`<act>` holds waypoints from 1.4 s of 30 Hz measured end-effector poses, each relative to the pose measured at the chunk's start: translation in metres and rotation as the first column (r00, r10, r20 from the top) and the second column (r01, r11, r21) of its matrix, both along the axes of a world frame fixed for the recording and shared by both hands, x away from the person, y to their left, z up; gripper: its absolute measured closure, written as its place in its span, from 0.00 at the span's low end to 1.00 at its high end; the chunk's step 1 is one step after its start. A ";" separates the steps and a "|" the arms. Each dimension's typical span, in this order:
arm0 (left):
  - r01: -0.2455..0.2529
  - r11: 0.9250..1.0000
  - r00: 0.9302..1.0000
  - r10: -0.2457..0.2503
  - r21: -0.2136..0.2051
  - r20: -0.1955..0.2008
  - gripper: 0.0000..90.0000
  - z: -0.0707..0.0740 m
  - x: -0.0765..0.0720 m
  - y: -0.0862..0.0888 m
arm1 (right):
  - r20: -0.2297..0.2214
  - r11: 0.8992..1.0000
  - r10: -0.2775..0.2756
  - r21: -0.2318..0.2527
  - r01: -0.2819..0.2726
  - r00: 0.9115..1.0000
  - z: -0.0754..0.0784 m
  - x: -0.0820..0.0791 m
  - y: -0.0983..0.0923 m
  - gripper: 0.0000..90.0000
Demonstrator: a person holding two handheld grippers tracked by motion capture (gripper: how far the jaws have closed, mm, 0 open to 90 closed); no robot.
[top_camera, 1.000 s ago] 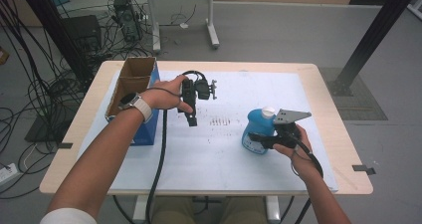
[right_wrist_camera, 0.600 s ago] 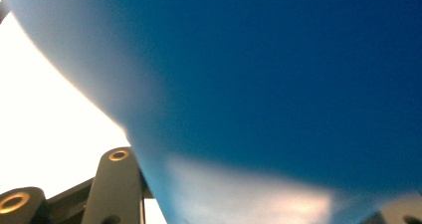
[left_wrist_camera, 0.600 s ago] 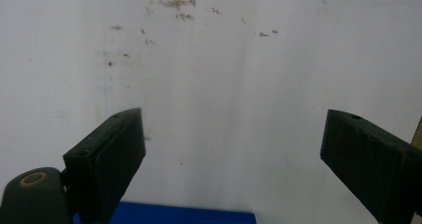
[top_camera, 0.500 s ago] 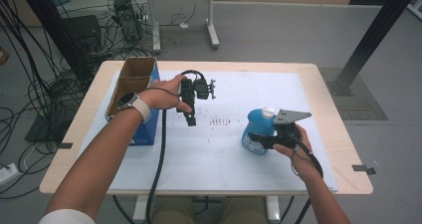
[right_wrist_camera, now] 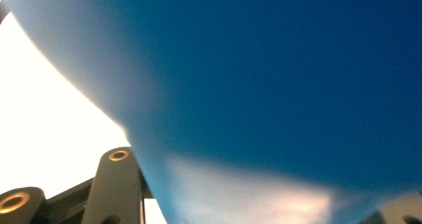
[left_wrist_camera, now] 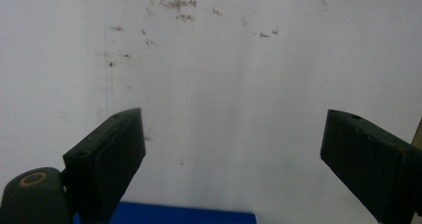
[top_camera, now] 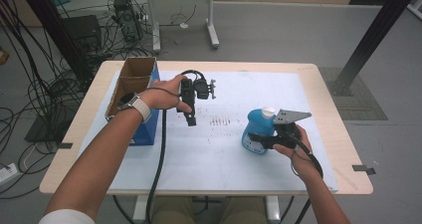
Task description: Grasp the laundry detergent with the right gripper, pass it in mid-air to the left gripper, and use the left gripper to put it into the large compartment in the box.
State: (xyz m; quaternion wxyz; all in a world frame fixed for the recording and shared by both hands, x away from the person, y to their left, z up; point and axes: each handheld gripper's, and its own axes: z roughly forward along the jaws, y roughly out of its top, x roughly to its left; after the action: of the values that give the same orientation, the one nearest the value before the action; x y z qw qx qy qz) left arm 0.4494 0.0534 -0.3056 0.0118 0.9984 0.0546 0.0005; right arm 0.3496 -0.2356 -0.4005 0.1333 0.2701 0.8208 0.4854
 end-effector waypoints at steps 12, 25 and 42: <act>-0.004 1.000 1.000 0.004 -0.003 0.003 0.12 0.000 0.000 0.001 | 0.001 1.000 -0.003 0.003 0.003 1.000 0.000 0.000 0.000 0.48; -0.011 1.000 1.000 0.011 0.001 0.006 0.12 0.003 -0.002 0.003 | -0.004 1.000 0.002 -0.007 -0.002 1.000 0.002 0.001 0.000 0.48; -0.002 1.000 1.000 0.002 0.015 0.021 0.11 0.017 -0.010 0.007 | -0.012 0.998 0.059 0.007 -0.059 0.998 0.018 0.000 0.004 0.48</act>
State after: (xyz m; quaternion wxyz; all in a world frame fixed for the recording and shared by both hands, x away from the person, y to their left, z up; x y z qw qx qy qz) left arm 0.4395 0.0607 -0.2882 0.0051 0.9984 0.0555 0.0114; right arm 0.3493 -0.2319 -0.3821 0.1130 0.2490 0.8275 0.4904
